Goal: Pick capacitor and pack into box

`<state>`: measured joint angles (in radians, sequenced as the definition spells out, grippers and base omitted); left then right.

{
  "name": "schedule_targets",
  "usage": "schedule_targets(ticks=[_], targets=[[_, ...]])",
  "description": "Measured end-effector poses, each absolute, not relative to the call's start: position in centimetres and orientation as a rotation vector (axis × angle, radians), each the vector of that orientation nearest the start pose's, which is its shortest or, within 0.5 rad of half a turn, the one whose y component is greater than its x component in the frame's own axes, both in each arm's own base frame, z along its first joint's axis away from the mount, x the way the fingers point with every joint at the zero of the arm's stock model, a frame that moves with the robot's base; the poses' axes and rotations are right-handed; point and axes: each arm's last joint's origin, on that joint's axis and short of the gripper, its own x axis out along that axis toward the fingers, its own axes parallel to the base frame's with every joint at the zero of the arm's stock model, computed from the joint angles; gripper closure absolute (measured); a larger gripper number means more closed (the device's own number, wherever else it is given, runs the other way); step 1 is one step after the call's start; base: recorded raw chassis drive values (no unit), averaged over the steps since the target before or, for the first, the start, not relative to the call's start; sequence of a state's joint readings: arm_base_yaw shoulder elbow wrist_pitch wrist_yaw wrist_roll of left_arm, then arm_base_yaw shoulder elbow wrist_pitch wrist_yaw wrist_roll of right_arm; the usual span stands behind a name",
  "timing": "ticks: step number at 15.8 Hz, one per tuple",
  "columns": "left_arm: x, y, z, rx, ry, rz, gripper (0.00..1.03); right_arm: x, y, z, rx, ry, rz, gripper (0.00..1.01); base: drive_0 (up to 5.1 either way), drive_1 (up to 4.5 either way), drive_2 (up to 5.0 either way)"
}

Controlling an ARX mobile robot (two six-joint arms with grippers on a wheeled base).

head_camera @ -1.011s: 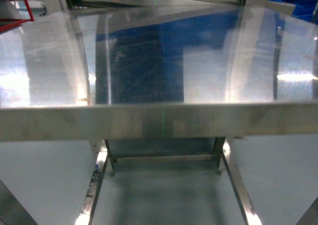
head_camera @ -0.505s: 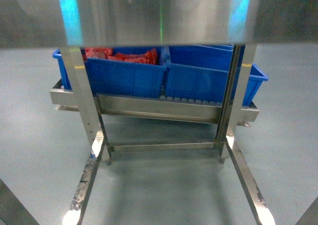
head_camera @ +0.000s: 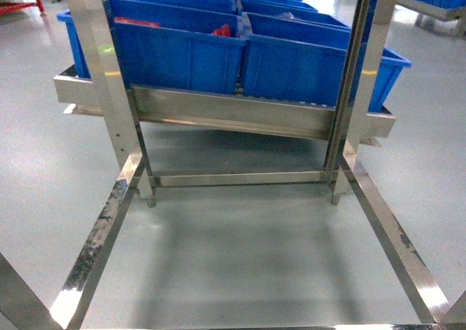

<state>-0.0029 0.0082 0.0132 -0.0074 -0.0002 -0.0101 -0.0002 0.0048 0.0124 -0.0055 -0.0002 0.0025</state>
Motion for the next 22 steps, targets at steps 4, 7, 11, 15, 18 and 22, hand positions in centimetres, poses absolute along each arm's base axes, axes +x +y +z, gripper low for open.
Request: schedule_targets(ticks=[4,7,11,15,18,22], targets=[[9.74,-0.03,16.66,-0.01,0.002,-0.003,0.59,9.72,0.0,16.71,0.002,-0.005,0.0,0.03,0.0,0.0,0.0],[9.74,-0.03,16.68,-0.01,0.001,-0.003,0.59,9.72,-0.01,16.68,0.002,-0.002,-0.003,0.03,-4.5,1.0,3.9],[9.74,-0.02,16.68,-0.01,0.001,-0.002,0.59,9.72,0.0,16.69,0.002,-0.002,-0.001,0.03,-4.8,1.52,3.5],[9.74,-0.02,16.66,-0.01,0.003,-0.002,0.59,9.72,0.0,16.7,0.002,-0.004,0.0,0.03,-4.8,2.38,2.8],[9.74,-0.02,16.66,-0.01,0.003,-0.002,0.59,9.72,0.0,16.71,0.002,-0.004,0.0,0.03,-5.1,2.4,2.4],[9.74,-0.02,16.64,-0.01,0.005,-0.002,0.59,9.72,0.0,16.69,0.002,-0.002,0.0,0.03,-5.0,2.45,2.4]])
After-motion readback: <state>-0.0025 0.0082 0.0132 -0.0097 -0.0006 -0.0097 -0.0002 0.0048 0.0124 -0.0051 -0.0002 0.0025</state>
